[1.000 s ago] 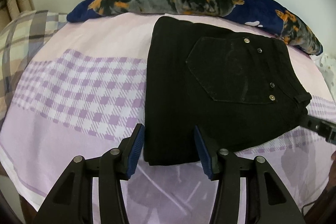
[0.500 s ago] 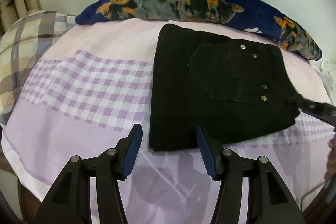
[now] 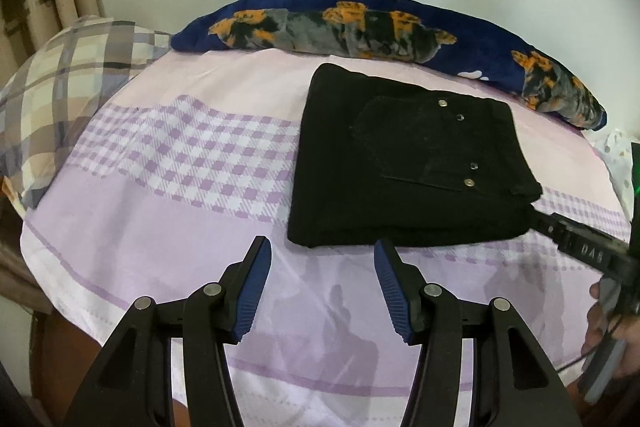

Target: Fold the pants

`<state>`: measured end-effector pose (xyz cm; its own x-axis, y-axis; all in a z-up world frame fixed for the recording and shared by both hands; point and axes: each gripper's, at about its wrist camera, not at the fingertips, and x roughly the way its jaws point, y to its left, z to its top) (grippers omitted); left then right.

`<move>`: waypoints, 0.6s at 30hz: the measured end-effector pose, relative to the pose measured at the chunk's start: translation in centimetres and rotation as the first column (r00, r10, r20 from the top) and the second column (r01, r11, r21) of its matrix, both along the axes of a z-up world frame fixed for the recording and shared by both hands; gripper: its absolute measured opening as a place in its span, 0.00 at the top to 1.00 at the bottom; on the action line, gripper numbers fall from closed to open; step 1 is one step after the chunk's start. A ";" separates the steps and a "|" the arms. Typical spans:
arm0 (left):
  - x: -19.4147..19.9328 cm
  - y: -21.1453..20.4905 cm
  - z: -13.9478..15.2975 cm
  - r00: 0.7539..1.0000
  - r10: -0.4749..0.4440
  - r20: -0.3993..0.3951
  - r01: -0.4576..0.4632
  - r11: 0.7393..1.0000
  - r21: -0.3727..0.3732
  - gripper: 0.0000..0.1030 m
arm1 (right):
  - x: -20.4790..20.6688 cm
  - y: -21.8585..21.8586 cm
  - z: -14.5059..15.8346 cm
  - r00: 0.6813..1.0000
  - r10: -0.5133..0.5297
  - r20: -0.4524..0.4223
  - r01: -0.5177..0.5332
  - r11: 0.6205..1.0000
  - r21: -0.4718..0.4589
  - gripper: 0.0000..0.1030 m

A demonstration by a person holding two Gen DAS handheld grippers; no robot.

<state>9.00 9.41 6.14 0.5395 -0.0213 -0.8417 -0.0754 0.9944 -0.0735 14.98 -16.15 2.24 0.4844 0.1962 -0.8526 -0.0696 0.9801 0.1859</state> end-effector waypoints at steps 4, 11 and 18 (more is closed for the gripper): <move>-1.0 -1.2 0.5 1.000 -0.009 0.014 0.008 1.000 0.010 0.43 | -2.2 1.2 1.5 0.999 0.025 0.045 -0.024 0.999 -0.021 0.32; -2.5 -2.7 1.2 0.999 -0.009 0.054 0.005 0.998 0.063 0.39 | -5.3 3.6 4.2 0.989 0.064 0.130 -0.057 0.997 -0.059 0.12; -3.7 -3.6 1.4 0.997 0.020 0.070 -0.028 0.993 0.114 0.39 | -7.0 5.1 5.6 0.981 0.052 0.184 -0.028 0.991 -0.128 0.04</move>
